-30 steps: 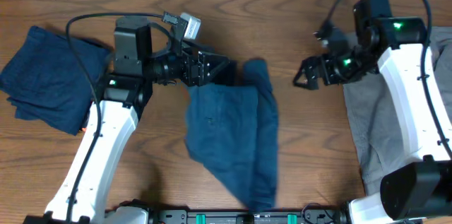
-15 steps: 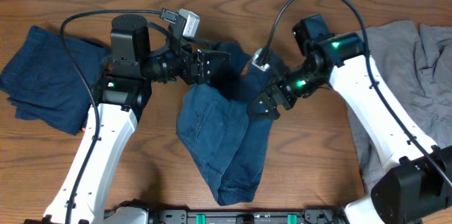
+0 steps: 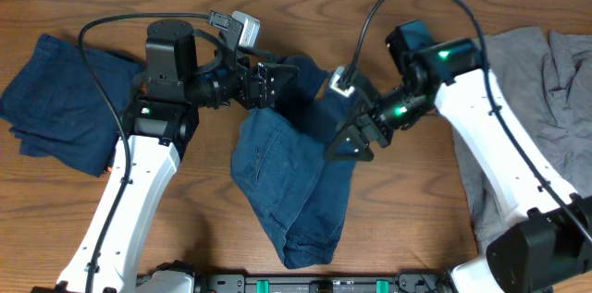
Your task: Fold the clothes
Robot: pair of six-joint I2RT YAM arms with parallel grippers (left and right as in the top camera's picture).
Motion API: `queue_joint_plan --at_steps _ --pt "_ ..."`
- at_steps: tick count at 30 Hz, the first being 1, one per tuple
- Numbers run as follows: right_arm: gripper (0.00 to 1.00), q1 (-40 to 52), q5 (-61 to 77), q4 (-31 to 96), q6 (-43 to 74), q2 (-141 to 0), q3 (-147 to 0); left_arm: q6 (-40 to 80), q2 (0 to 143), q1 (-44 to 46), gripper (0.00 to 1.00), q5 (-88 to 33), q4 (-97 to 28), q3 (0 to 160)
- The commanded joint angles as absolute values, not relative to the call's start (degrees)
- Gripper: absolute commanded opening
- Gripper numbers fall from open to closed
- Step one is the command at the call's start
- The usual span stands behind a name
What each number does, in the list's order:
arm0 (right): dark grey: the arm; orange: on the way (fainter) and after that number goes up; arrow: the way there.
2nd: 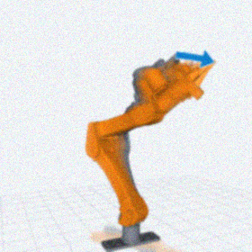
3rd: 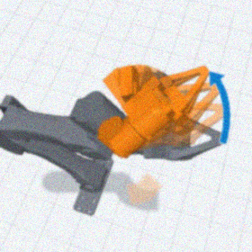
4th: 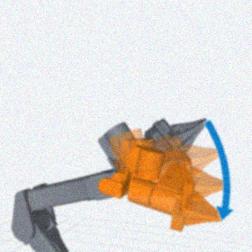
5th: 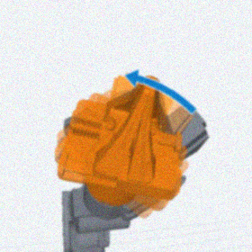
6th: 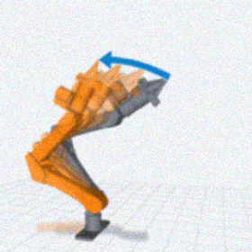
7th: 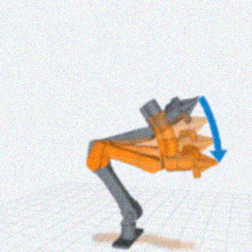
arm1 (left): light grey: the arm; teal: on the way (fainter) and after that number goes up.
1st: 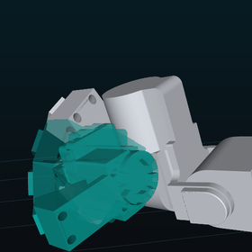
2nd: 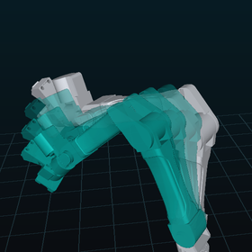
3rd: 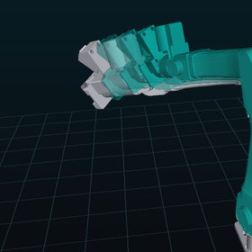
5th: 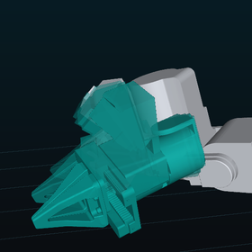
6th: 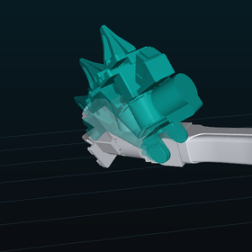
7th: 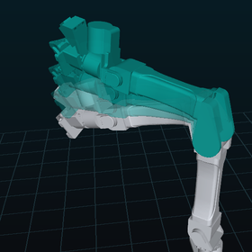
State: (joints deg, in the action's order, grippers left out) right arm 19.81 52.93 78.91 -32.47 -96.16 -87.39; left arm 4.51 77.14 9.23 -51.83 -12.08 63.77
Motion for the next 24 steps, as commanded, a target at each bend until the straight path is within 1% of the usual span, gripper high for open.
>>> queue_joint_plan --at_steps 1,7,11,17,18,19,20,21,22,24 --pt "0.99 20.29 55.96 80.71 -38.41 -95.83 -91.29 4.99 76.88 9.34 0.72 -50.46 -12.03 65.1" --pt "0.99 24.4 55.88 80.75 -39.97 -95.92 -91.05 4.99 76.88 9.34 0.72 -50.28 -12.1 65.1" --pt "0.99 27.49 51.7 78.11 -39.68 -95.96 -90.89 5.02 76.88 9.34 0.72 -50.33 -12.14 65.1" --pt "0.99 30.57 40.84 69.32 -30.35 -96.01 -89.47 5.02 76.86 9.34 0.72 -50.33 -12.4 65.1" --pt "0.96 30.83 40.38 68.69 -29.65 -96.01 -89.17 5.02 76.86 9.34 0.72 -50.3 -12.45 65.1" --pt "0.86 30.98 40.32 68.49 -29.34 -96.01 -88.86 5.02 76.86 9.34 0.72 -50.3 -12.49 65.1" --pt "0.62 31.05 40.32 68.53 -29.34 -96.01 -88.71 5.02 76.86 9.32 0.72 -50.3 -12.53 65.1" --pt "0.26 31.05 40.25 68.71 -29.34 -96.01 -88.66 5.02 76.86 9.32 0.72 -50.3 -12.56 65.1" --pt "0.01 31.05 40.18 68.95 -29.32 -96.01 -88.64 4.99 76.86 9.32 0.72 -50.3 -12.56 65.1" --pt "0.01 30.85 37.28 69.19 -27.44 -96.01 -88.64 4.97 76.86 9.26 0.72 -50.26 -12.27 65.12"
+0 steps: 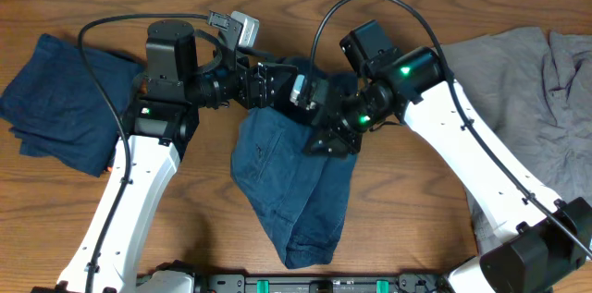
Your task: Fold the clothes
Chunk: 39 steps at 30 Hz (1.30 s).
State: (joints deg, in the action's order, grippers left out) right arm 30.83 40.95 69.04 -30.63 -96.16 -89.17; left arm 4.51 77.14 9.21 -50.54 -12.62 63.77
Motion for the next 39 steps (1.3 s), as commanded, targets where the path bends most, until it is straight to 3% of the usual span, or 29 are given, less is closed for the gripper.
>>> queue_joint_plan --at_steps 1,6,10,14,23,27,28,30,33,36,39 --pt "0.01 30.65 33.91 69.19 -25.21 -96.01 -88.64 4.97 76.86 9.13 0.72 -50.26 -11.86 65.12" --pt "0.01 27.16 11.35 69.97 -9.93 -95.88 -88.66 4.99 76.12 4.67 0.72 -44.82 -8.47 65.12" --pt "0.01 22.11 10.11 70.57 -8.73 -95.72 -88.64 5.3 75.53 -1.61 0.77 -44.12 -7.81 65.14" --pt "0.01 19.09 17.56 70.15 -10.94 -95.72 -88.64 9.56 75.48 -5.78 0.77 -46.94 -9.65 65.12" --pt "0.01 21.08 33.08 64.05 -14.2 -94.15 -89.21 9.5 75.55 -3.64 0.77 -48.64 -20.38 65.1" --pt "0.02 21.71 51.03 62.72 -20.36 -93.62 -89.21 6.9 75.55 -2.76 0.77 -48.45 -23.38 65.1" --pt "0.05 22.39 55.13 63.75 -23.49 -93.65 -89.21 6.17 75.55 -2.92 0.77 -48.1 -23.59 65.1" --pt "0.2 24.14 58.89 67.42 -30.35 -93.65 -89.21 5.8 75.53 -3.55 0.77 -46.02 -23.73 65.12" --pt "0.66 27.44 58.85 73.63 -38.09 -93.65 -89.21 5.82 75.29 -4.84 0.77 -43.86 -23.03 65.12" --pt "0.76 29.58 57.14 75.94 -42.04 -93.65 -89.21 5.85 75.07 -5.45 0.77 -43.88 -22.2 65.12" --pt "0.77 29.34 50.13 75.4 -37.93 -93.62 -89.21 6.48 74.65 -5.28 0.77 -44.99 -22.96 65.12"
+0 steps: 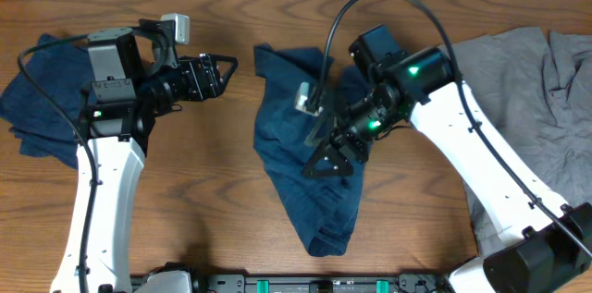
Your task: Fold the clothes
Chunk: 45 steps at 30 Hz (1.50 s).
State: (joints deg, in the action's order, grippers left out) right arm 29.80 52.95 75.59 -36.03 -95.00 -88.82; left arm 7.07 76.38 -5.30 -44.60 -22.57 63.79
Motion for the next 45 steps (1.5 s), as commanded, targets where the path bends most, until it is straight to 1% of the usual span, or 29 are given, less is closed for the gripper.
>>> queue_joint_plan --at_steps 1,4,7,9,11,14,18,22,28,33,41,45 --pt "0.77 28.64 46.87 74.91 -34.7 -93.62 -89.23 6.7 74.54 -4.97 0.77 -46.06 -23.59 65.12" --pt "0.8 25.56 34.2 72.42 -23.4 -93.41 -89.25 6.74 74.54 -2.96 0.77 -49.1 -27.24 65.12" --pt "0.84 20.51 13.43 69.49 -7.35 -92.4 -89.25 5.61 74.7 1.43 0.78 -48.77 -31.7 64.97" --pt "0.86 16.84 2.94 69.17 0.91 -91.64 -89.25 5.15 74.87 5.02 0.81 -46.98 -33.12 64.73" --pt "0.86 13.21 -2.24 69.47 6.94 -90.91 -89.25 5.17 75.05 8.8 0.83 -42.85 -33.5 64.27" --pt "0.88 6.9 -0.93 70.19 11.22 -89.86 -89.25 5.19 76.23 15.35 0.84 -35.83 -33.61 63.99" --pt "0.89 0.01 4.84 71.75 11.07 -89.67 -89.25 5.3 79.88 23.81 0.84 -30.65 -32.56 63.99" --pt "0.9 -4.19 6.94 73.43 10.44 -89.67 -89.23 6.26 85.82 31.55 0.84 -24.77 -30.65 63.99" --pt "0.91 -4.86 7.11 74.39 9.54 -89.67 -89.23 4.45 95.59 41.15 0.84 -14.41 -25.43 63.99" --pt "0.91 -4.86 7.11 74.46 9.56 -89.69 -89.23 4.34 100.44 46.09 0.84 -3.79 -20.36 64.05" --pt "0.92 -4.86 7.11 74.54 9.3 -89.69 -89.21 4.95 104.18 51.53 0.84 -3.53 -20.56 64.03" --pt "0.92 -4.86 7.11 74.59 9.32 -89.69 -89.21 4.95 104.31 53.19 0.84 0.19 -20.23 64.03"
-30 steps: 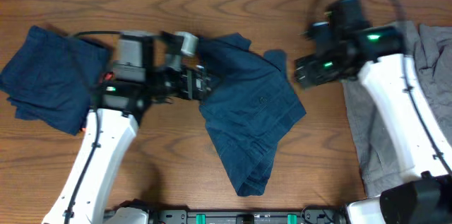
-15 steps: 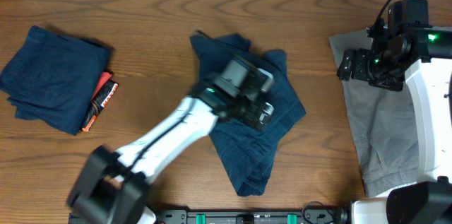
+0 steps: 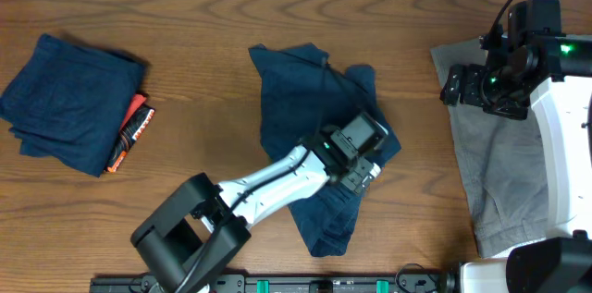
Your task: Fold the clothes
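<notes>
A dark blue pair of jeans (image 3: 301,99) lies crumpled in the middle of the table, wide at the top and narrowing to a point near the front edge. My left gripper (image 3: 359,171) reaches across from the front and sits on the jeans' right side; its fingers are hidden under the wrist. My right gripper (image 3: 450,85) hovers at the left edge of a grey garment (image 3: 499,173) on the right, fingers spread, holding nothing.
A folded stack of dark blue clothes (image 3: 65,99) lies at the far left, with an orange-red item (image 3: 136,129) at its right edge. The grey garment runs along the table's right side to the front.
My left arm has swung from the upper left to the jeans' right side. My right gripper has left the jeans and now sits at the grey garment's edge. The jeans look wider.
Both grippers first met at the top of the jeans, the right one lower on the cloth. Then the left gripper stood apart at the upper left while the right stayed on the jeans. Now the left is on the jeans and the right is by the grey garment.
</notes>
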Robot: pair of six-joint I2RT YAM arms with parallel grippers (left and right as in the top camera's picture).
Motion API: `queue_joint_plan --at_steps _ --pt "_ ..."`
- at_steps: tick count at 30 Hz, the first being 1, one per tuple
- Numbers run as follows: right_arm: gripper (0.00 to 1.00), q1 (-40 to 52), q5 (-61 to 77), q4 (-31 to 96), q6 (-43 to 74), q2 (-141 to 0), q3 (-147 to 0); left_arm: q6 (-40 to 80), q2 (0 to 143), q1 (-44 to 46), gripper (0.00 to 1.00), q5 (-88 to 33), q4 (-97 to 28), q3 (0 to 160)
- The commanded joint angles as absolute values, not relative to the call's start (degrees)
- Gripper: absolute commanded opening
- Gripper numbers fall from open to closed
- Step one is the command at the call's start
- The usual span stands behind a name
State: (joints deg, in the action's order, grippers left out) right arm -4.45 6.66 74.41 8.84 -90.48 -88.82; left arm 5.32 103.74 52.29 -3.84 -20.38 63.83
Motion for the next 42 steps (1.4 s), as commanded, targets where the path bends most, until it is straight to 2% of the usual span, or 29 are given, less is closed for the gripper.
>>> queue_joint_plan --at_steps 1,9,11,12,13,15,16,22,24,28,32,35,38,42 --pt "0.92 -4.86 7.11 74.61 9.32 -89.69 -89.21 4.93 104.68 53.49 0.84 1.15 -20.23 64.03" --pt "0.92 -4.86 7.11 74.61 9.32 -89.69 -89.19 4.97 108.9 53.56 0.82 -0.62 -20.23 64.03" --pt "0.92 -4.86 7.11 74.63 9.32 -89.69 -89.19 4.91 109.51 53.56 0.64 -0.58 -20.23 64.03" --pt "0.92 -4.86 7.11 74.65 9.32 -89.69 -89.19 4.64 109.58 53.56 0.5 -0.56 -20.23 64.03" --pt "0.92 -4.86 7.11 74.7 9.32 -89.69 -89.19 4.25 109.56 53.56 0.41 -0.3 -20.21 64.05" --pt "0.92 -4.86 7.11 74.81 9.3 -89.69 -89.19 4.1 109.21 53.54 0.12 1.87 -20.43 64.14" --pt "0.92 -4.86 7.11 74.81 9.3 -89.69 -89.19 4.1 108.71 53.54 0.06 3.33 -20.71 64.2" --pt "0.93 -4.84 7.11 74.41 9.13 -89.69 -89.19 3.9 101.25 52.88 0.06 5.43 -24.75 66.74" --pt "0.94 -4.86 7.11 74.35 8.97 -89.71 -89.19 3.92 97.3 52.25 0.09 5.43 -25.47 67.11" --pt "0.94 -4.8 7.42 74.61 6.68 -89.97 -89.14 4.93 87.92 49.39 0.06 5.72 -29.52 67.11" --pt "0.94 -4.8 8.62 74.85 4.67 -90.59 -89.1 10.59 79.26 41.36 0.06 6.07 -36.01 67.11" --pt "0.94 -4.14 16.47 74.85 -1.69 -91.33 -89.06 13.67 74.7 33.52 0.06 5.61 -40.53 67.09" --pt "0.94 -2.46 25.82 74.74 -8.45 -92.47 -88.86 13.65 72.47 26.17 0.07 -0.01 -45.04 67.09" --pt "0.95 0.84 29.71 72.69 -8.86 -94.28 -88.42 13.65 72.9 20.53 0.07 -5.41 -50.63 66.83"
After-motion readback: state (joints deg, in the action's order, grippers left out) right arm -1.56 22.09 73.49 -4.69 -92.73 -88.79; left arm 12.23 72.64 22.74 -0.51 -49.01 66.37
